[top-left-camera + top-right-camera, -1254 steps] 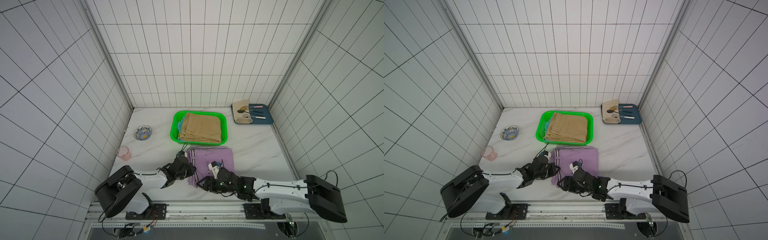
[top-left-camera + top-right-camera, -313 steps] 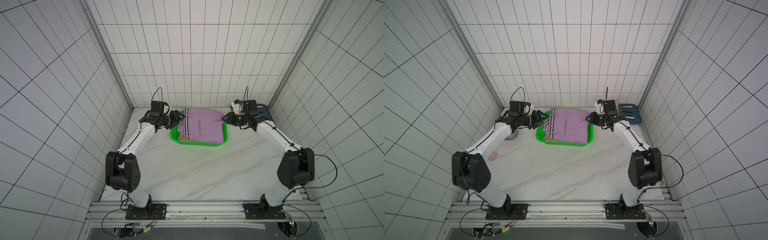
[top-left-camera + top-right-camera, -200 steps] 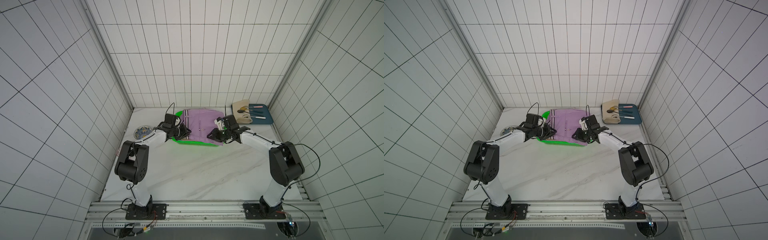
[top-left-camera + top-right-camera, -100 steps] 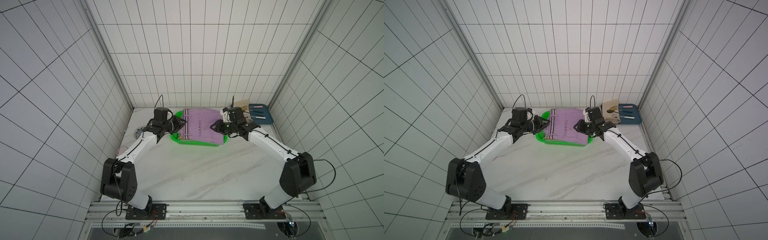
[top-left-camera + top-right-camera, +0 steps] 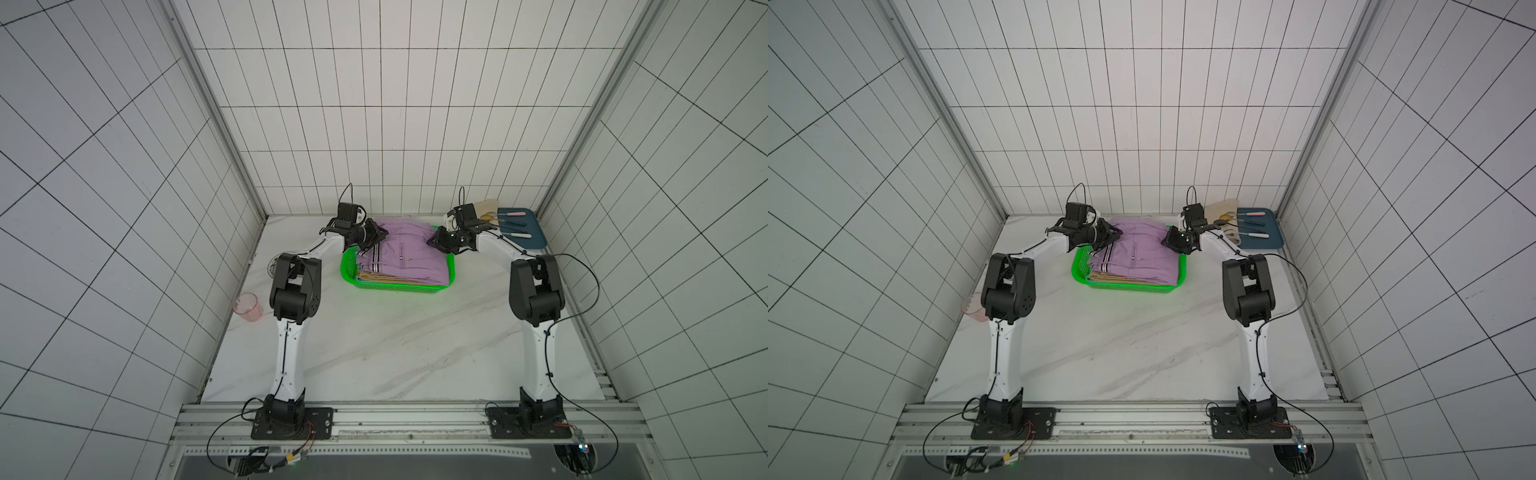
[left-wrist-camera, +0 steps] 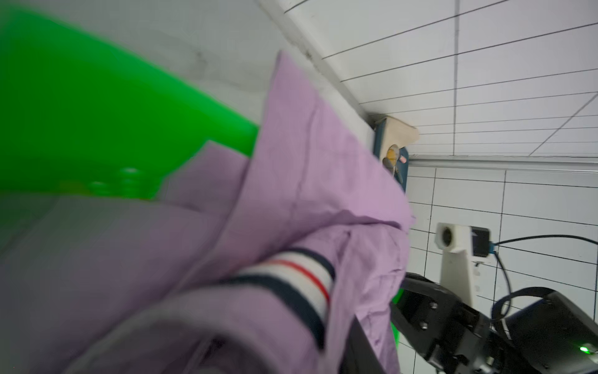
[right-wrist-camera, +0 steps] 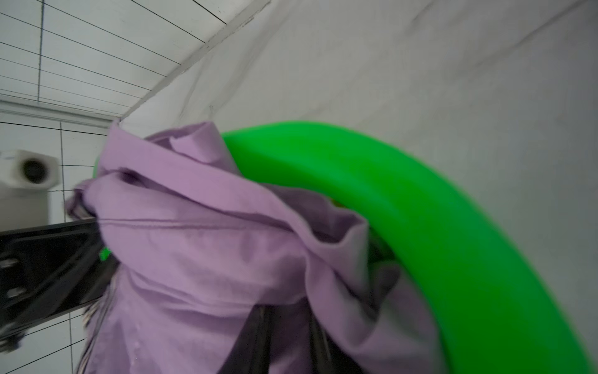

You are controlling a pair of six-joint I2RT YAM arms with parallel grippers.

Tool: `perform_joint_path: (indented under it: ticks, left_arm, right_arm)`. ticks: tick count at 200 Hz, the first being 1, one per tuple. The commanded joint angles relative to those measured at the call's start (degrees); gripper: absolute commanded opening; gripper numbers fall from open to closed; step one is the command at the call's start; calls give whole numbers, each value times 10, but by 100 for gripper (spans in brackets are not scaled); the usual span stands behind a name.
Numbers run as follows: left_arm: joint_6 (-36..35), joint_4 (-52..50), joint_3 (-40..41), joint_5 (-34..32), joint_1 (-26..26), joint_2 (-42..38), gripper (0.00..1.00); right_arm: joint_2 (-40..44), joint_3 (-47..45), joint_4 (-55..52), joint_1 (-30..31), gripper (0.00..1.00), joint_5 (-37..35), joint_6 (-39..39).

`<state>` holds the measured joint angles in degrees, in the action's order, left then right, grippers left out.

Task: Put the folded long pants in the basket
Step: Adjust the long pant in the basket, then reset both arms

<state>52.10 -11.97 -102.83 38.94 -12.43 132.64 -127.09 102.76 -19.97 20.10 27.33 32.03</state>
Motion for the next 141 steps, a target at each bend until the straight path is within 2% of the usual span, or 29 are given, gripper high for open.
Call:
perform_joint_path:
  ticks: [1,17,38,53,75,83,94,107,118,141]
  left_arm:
    - [16,-11,10,-9,18,19,23]
    - [24,0,39,-10,26,-8,23]
    - [9,-16,74,-25,25,-85,25]
    - [0,-18,115,-38,25,-177,34]
    - [-43,-18,213,-96,23,-352,57]
    - [-65,-21,257,-135,22,-424,59]
    - [-96,-25,319,-197,22,-524,67]
    - [-130,-22,404,-290,21,-636,84]
    - [-145,-7,481,-396,22,-722,97]
    - [-176,132,689,-579,23,-876,96]
  right_arm:
    - [-7,5,-37,-1,24,-9,-19]
    - [22,-8,-32,-2,24,-4,-20]
    - [93,-40,-20,-1,27,-6,-21]
    - [168,-74,-17,-1,34,-19,-33]
    - [326,-196,39,-1,52,-55,-74]
    - [389,-251,57,-1,58,-87,-95]
    - [469,-322,69,1,66,-146,-123]
    - [554,-412,100,1,71,-221,-154]
    - [613,-504,165,0,72,-265,-192]
    - [703,-702,336,1,74,-333,-269]
